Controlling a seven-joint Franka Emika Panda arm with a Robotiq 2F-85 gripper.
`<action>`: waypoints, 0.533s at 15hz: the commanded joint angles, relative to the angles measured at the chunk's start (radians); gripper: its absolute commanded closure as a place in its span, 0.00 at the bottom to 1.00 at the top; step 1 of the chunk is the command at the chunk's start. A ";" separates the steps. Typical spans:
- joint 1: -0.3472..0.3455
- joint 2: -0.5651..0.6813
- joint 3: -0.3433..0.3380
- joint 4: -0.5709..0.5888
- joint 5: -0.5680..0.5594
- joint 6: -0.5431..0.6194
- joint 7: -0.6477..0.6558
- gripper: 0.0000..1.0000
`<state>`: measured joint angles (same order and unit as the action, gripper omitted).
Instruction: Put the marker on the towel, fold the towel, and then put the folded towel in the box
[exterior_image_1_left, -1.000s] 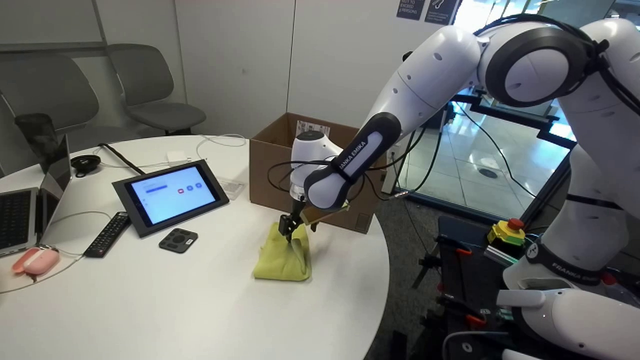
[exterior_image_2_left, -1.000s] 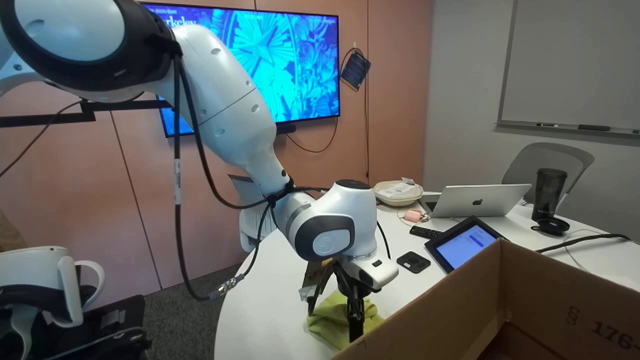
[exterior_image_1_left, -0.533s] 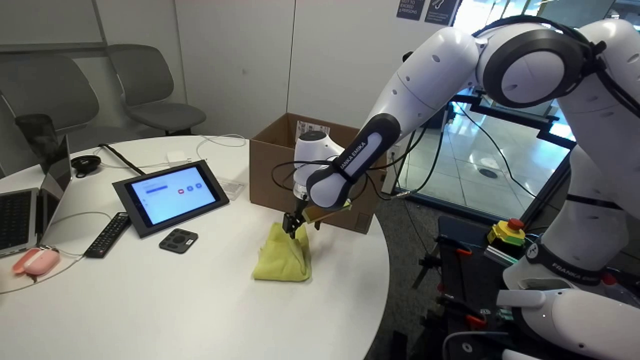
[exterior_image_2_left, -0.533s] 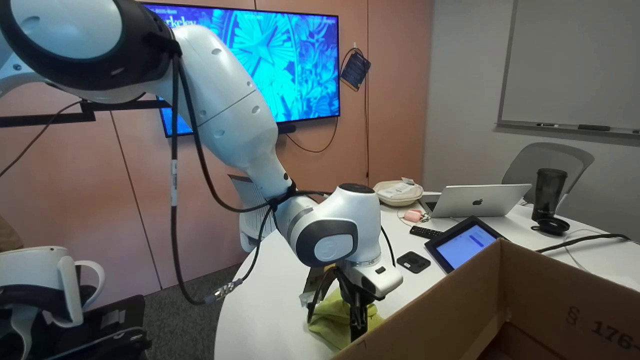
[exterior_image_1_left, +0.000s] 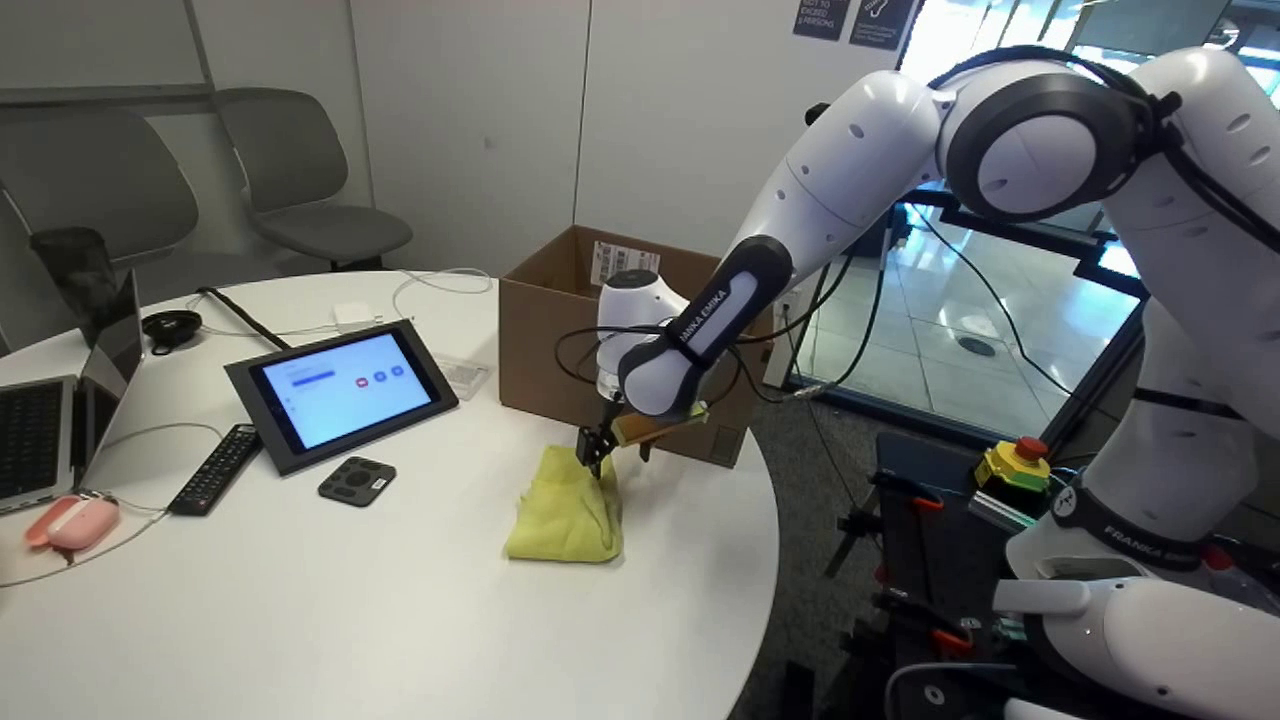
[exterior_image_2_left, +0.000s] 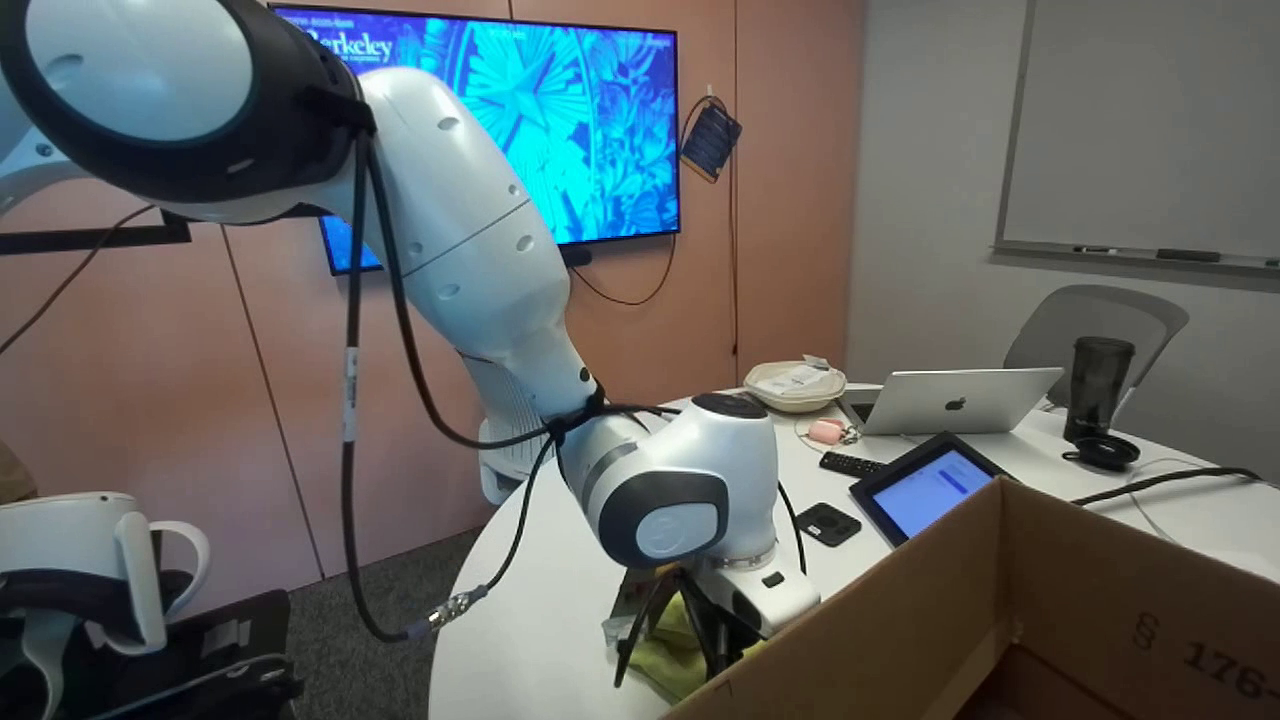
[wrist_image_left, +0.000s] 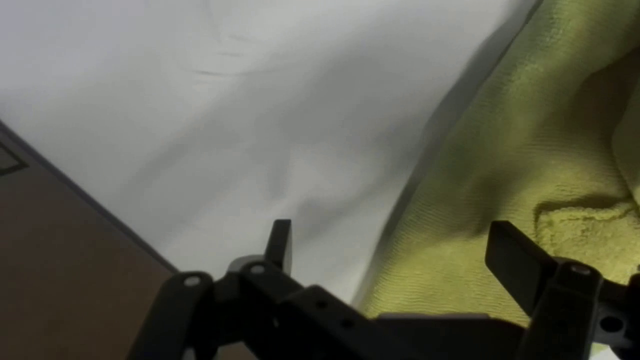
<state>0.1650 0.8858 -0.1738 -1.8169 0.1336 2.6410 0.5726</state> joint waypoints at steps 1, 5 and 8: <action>-0.037 0.040 0.018 0.047 0.036 0.020 0.009 0.00; -0.057 0.069 0.032 0.076 0.069 0.043 0.020 0.00; -0.058 0.086 0.038 0.095 0.090 0.060 0.035 0.00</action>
<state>0.1141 0.9446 -0.1499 -1.7585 0.1913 2.6671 0.5849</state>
